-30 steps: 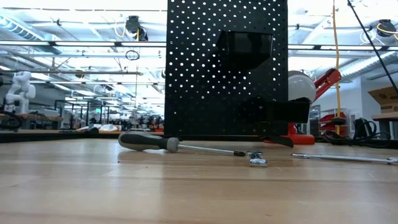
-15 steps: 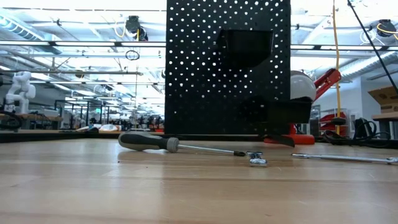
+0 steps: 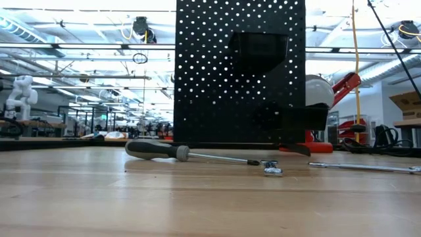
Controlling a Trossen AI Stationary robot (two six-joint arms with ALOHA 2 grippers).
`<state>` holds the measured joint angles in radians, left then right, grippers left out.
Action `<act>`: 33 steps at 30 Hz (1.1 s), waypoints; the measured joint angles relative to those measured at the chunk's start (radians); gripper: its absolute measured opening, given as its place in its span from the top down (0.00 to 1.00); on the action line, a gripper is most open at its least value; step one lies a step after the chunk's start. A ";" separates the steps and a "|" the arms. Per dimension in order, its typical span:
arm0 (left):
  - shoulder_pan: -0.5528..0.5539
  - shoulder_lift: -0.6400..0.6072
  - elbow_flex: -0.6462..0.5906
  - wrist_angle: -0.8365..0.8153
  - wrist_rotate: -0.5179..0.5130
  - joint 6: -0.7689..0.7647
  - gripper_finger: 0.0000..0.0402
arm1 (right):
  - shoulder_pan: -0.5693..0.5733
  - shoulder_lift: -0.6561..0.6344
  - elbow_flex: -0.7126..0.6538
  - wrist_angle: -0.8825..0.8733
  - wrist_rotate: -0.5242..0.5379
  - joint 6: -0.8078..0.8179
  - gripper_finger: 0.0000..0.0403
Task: Hang tools onto peg board
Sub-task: Unhang the pliers from the pegboard
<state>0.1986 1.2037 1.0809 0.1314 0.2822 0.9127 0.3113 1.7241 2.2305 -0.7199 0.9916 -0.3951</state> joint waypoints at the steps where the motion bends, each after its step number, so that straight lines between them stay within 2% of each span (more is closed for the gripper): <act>1: 0.000 0.000 0.000 0.000 -0.004 0.000 0.97 | 0.026 -0.002 -0.001 -0.100 -0.040 0.078 0.93; 5: 0.001 0.000 0.000 0.002 -0.011 -0.001 0.97 | 0.122 0.007 0.002 -0.501 -0.227 0.430 0.93; 7: 0.001 0.000 0.000 0.003 -0.008 -0.001 0.97 | 0.153 0.042 0.001 -0.663 -0.283 0.596 0.93; 12: 0.000 0.000 0.000 0.009 0.002 -0.013 0.97 | 0.192 0.143 -0.002 -0.838 -0.368 0.840 0.93; 21: 0.001 0.000 0.000 0.017 0.003 -0.017 0.97 | 0.170 0.363 -0.002 -0.841 -0.553 0.915 0.93; 33: 0.001 0.000 0.000 0.024 0.002 -0.018 0.97 | 0.091 0.680 -0.002 -0.566 -0.769 0.796 0.93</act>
<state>0.1997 1.2041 1.0809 0.1558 0.2844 0.8943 0.4018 2.4041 2.2288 -1.2862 0.2228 0.4011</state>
